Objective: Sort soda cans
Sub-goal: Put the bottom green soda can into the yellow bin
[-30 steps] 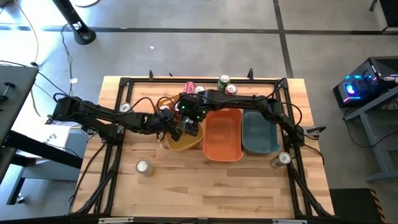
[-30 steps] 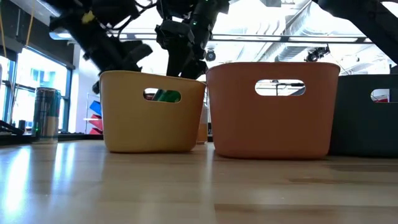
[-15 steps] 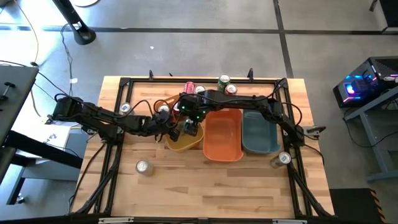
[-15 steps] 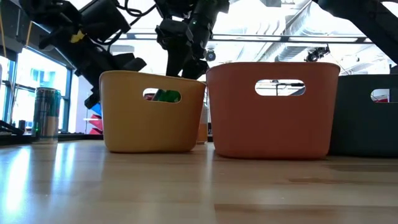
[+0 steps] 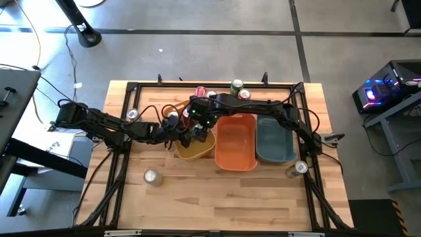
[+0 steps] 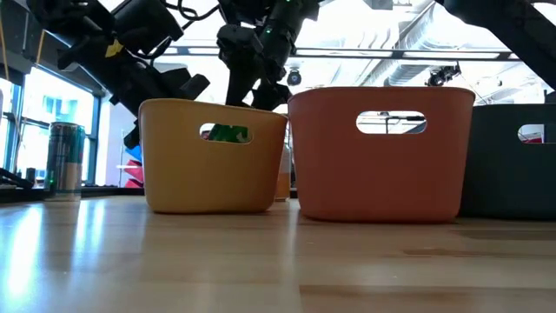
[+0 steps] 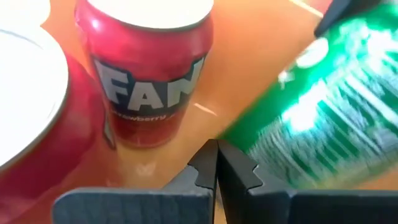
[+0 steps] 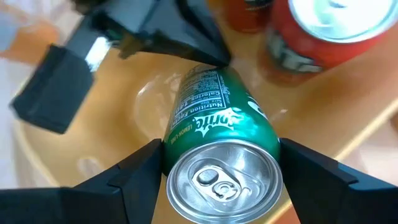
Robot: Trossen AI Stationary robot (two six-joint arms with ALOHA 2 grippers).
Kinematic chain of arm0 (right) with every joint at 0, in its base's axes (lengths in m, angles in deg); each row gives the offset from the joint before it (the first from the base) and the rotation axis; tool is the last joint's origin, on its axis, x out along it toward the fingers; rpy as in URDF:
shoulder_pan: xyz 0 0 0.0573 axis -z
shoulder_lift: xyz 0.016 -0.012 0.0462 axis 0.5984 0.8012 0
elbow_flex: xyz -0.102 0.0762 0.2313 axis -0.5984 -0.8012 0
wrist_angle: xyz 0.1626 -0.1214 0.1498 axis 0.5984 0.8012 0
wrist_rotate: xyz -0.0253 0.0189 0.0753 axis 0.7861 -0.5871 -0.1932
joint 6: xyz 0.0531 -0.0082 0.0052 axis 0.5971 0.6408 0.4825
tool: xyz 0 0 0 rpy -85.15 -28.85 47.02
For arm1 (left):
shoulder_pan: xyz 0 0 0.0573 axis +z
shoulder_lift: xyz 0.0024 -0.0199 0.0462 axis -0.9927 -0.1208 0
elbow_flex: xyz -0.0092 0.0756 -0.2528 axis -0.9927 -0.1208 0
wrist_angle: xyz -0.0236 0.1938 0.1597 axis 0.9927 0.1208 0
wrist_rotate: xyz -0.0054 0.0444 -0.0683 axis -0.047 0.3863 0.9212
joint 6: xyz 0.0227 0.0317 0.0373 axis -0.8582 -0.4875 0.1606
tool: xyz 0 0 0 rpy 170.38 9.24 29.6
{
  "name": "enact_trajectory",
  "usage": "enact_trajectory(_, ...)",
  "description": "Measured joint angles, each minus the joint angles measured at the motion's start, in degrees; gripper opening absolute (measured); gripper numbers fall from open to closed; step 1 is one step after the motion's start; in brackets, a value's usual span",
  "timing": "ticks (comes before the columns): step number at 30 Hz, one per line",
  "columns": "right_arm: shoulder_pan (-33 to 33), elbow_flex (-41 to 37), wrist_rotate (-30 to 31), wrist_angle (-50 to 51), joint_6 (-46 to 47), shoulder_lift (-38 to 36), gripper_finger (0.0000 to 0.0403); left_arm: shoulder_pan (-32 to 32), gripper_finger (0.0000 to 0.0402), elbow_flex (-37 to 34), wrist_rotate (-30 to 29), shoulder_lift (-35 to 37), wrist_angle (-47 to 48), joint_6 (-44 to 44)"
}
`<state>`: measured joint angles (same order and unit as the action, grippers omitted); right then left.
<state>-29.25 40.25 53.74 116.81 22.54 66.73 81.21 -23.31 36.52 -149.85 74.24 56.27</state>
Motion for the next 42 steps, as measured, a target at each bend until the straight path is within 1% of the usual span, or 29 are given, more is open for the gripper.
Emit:
enact_trajectory(2, -0.1, 0.0, -1.1, -0.2, -0.4, 0.0, 0.0275, 0.0, 0.0, 0.0, 0.0, 0.0, -0.6, 0.0)
enact_trajectory(4, -0.5, 0.0, -0.1, -0.2, -0.6, 0.0, 0.0288, 0.0, 0.0, 0.0, 0.2, 0.0, -1.8, 0.0)
enact_trajectory(9, -1.3, 0.1, 4.6, -0.5, -2.1, 0.0, 0.0347, -0.1, 0.0, 0.0, 0.5, 0.0, -4.2, -1.7)
enact_trajectory(13, -1.5, 0.2, 5.3, -0.4, -3.1, -0.1, 0.039, -0.1, 0.0, 0.0, 0.5, 0.0, -4.1, -2.0)
enact_trajectory(18, -1.5, 0.2, 1.2, -0.2, -3.2, -0.1, 0.0396, -0.1, 0.0, 0.0, 1.8, 0.8, -3.6, -2.4)
enact_trajectory(22, -1.0, 0.2, 1.0, -0.1, -3.3, -0.1, 0.0396, -0.1, 0.0, 0.0, 2.1, 3.2, -3.6, -4.9)
enact_trajectory(26, -0.7, 1.3, 1.0, 2.5, -4.6, -0.1, 0.0396, -0.1, 0.0, 0.0, 3.4, 6.9, -0.1, -6.4)
enact_trajectory(29, -0.7, 4.5, 3.6, 5.0, -7.2, -0.1, 0.0396, -0.1, 0.0, 0.0, 7.0, 10.7, 4.8, -8.3)
enact_trajectory(33, -1.0, 10.8, 8.1, 9.7, -10.8, -0.1, 0.0397, -0.6, 0.0, 0.0, 14.4, 15.9, 8.7, -11.5)
enact_trajectory(35, -1.2, 10.2, 9.7, 8.6, -11.7, -1.8, 0.0397, -0.9, 0.0, 0.0, 18.7, 17.7, 8.0, -12.6)
enact_trajectory(39, -1.2, 9.0, 10.9, 9.8, -10.1, -4.3, 0.0397, -1.0, 0.0001, 0.0, 25.9, 18.1, 7.4, -14.1)
enact_trajectory(42, -1.2, 9.0, 11.1, 10.7, -9.3, -5.0, 0.0397, -1.0, 0.0012, 0.0, 27.8, 16.1, 6.0, -16.1)
